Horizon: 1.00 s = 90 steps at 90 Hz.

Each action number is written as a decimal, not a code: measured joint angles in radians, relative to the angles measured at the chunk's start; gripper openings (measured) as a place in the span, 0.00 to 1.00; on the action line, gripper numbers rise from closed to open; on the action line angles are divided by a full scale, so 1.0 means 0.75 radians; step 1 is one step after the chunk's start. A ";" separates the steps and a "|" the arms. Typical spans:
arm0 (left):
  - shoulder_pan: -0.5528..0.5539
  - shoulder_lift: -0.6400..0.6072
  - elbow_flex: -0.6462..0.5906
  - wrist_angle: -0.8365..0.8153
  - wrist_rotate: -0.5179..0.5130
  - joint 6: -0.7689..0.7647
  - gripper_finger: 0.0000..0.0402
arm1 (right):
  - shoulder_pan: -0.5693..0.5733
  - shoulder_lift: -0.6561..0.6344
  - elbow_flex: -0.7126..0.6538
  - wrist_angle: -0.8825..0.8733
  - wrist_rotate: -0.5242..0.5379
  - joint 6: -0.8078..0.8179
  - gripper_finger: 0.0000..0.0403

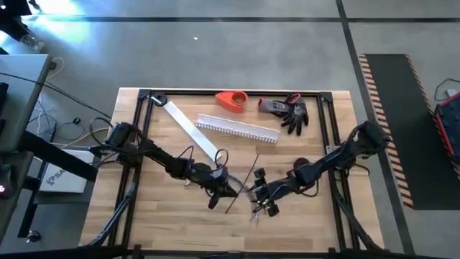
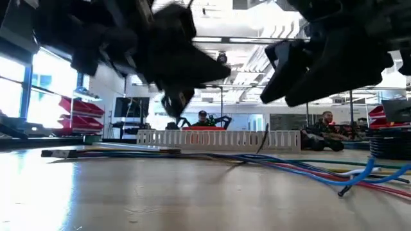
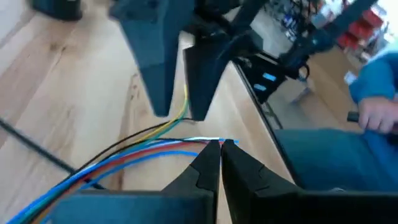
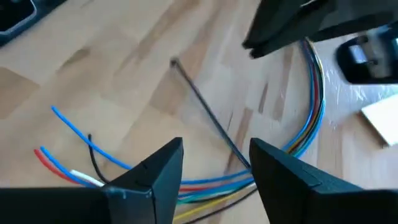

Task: Ziptie cables
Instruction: Wrap the cable wires with the black zip tie

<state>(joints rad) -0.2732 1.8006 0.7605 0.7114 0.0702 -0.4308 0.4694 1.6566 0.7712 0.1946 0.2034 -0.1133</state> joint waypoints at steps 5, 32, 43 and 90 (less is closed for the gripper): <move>0.016 -0.066 0.035 -0.139 -0.011 0.045 0.00 | -0.001 0.000 0.000 -0.006 0.001 0.006 0.43; -0.063 -0.266 0.187 -0.638 -0.222 0.012 0.00 | 0.034 0.086 0.219 -0.099 -0.026 -0.044 0.43; -0.154 -0.275 0.187 -0.702 -0.403 -0.117 0.00 | 0.062 0.252 0.361 -0.130 -0.023 -0.151 0.43; -0.474 -0.248 0.185 -0.861 -0.502 -0.330 0.00 | 0.079 0.865 1.155 -0.826 0.435 -0.239 0.43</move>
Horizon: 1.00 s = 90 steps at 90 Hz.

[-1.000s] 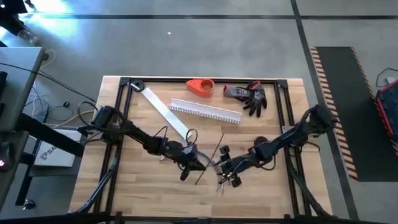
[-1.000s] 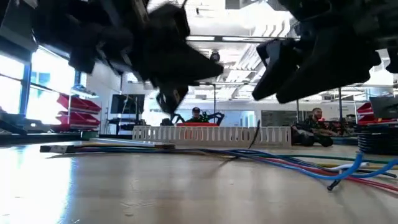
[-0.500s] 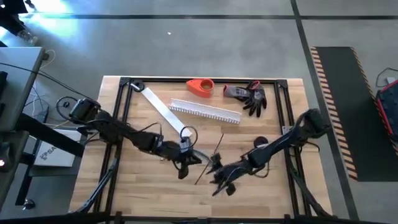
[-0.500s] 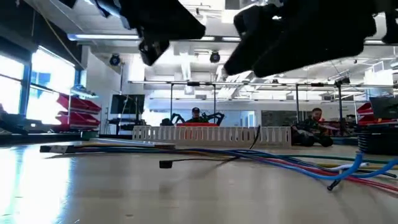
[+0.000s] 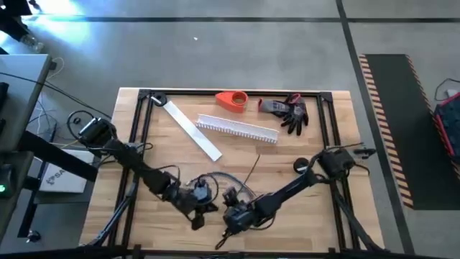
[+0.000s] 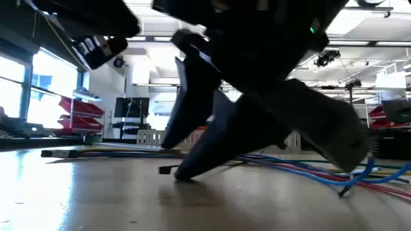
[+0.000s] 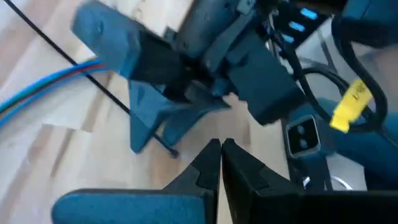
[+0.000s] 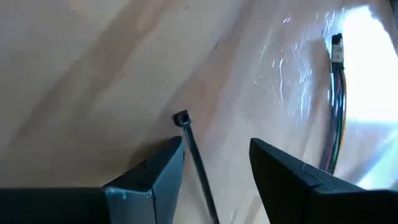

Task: Ziptie cables
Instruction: Wrap the cable wires with the black zip tie

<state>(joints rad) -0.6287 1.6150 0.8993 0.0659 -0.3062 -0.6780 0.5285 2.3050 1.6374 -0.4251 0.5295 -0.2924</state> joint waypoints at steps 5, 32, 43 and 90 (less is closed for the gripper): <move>-0.017 0.005 0.000 -0.002 -0.016 0.000 0.00 | -0.001 0.028 0.043 -0.019 0.013 0.012 0.42; -0.092 0.013 -0.001 0.005 -0.099 0.103 0.00 | -0.014 0.092 0.096 -0.024 0.043 0.132 0.08; -0.099 0.013 0.000 0.019 -0.101 0.154 0.00 | -0.016 0.094 0.095 -0.011 0.051 0.152 0.02; -0.124 0.051 0.000 0.092 -0.225 0.419 0.01 | 0.126 -0.097 -0.027 -0.111 0.432 0.799 0.00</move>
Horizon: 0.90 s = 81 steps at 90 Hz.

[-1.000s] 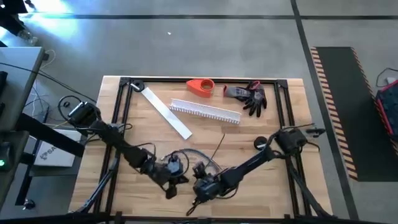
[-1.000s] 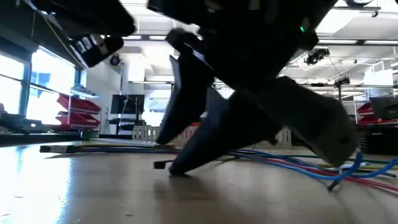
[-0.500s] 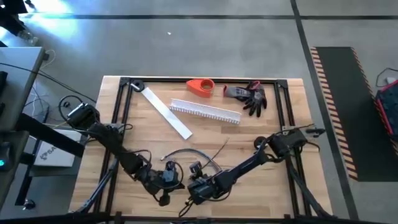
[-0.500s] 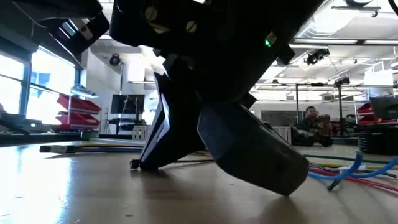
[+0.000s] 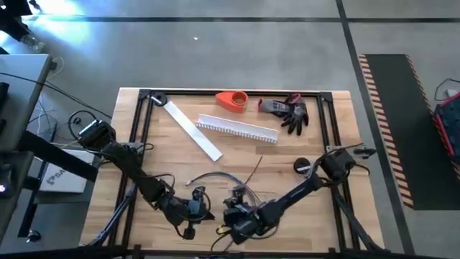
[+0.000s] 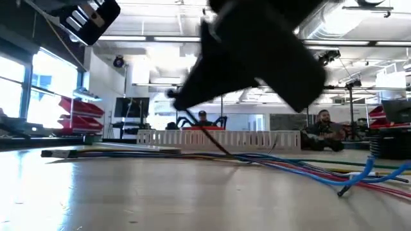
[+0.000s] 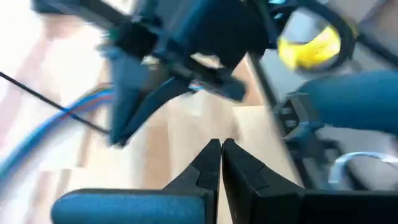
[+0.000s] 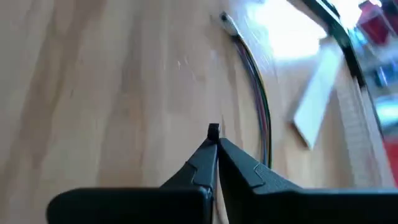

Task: Ziptie cables
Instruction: Wrap the cable wires with the black zip tie

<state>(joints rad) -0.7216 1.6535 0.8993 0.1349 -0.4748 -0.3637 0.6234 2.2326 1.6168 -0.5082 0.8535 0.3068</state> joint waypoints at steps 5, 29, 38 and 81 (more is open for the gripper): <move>0.002 0.037 0.000 0.025 -0.034 0.062 0.04 | 0.032 -0.027 -0.042 0.003 0.073 0.153 0.00; 0.112 0.297 0.000 0.358 -0.055 0.138 0.26 | 0.137 -0.158 -0.264 -0.002 0.301 0.710 0.00; 0.183 0.344 -0.001 0.451 -0.062 0.115 0.34 | 0.158 -0.206 -0.344 -0.005 0.337 0.866 0.00; 0.414 0.382 0.000 0.716 0.179 0.325 0.38 | 0.180 -0.346 -0.556 0.323 0.281 0.792 0.00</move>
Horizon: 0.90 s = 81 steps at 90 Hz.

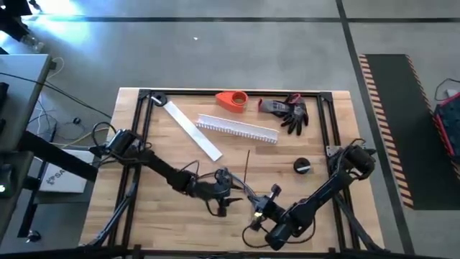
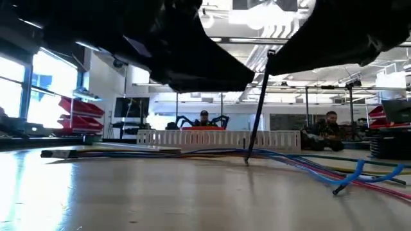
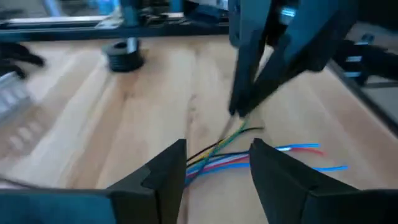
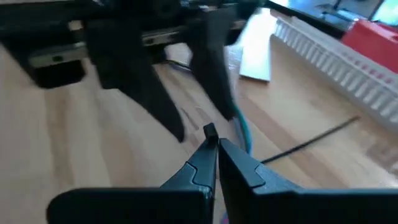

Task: Ziptie cables
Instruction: Wrap the cable wires with the black zip tie

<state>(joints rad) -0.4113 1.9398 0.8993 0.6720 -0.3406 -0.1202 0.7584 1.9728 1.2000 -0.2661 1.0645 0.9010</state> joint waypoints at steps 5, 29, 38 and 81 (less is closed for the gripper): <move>0.010 0.000 0.000 -0.003 0.037 0.002 0.37 | -0.006 0.000 0.001 0.030 -0.007 -0.031 0.00; 0.017 0.000 0.000 0.010 0.070 0.061 0.32 | -0.017 0.000 0.002 0.058 -0.026 -0.040 0.00; 0.017 0.000 0.000 0.010 0.080 0.062 0.31 | -0.017 0.000 0.002 0.074 -0.026 -0.041 0.00; -0.004 0.131 0.003 0.203 0.066 0.106 0.27 | -0.017 0.000 0.004 0.102 -0.036 -0.027 0.00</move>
<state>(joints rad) -0.4142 2.0378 0.9012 0.8239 -0.2908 -0.0405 0.7456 1.9728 1.2030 -0.1896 1.0376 0.8810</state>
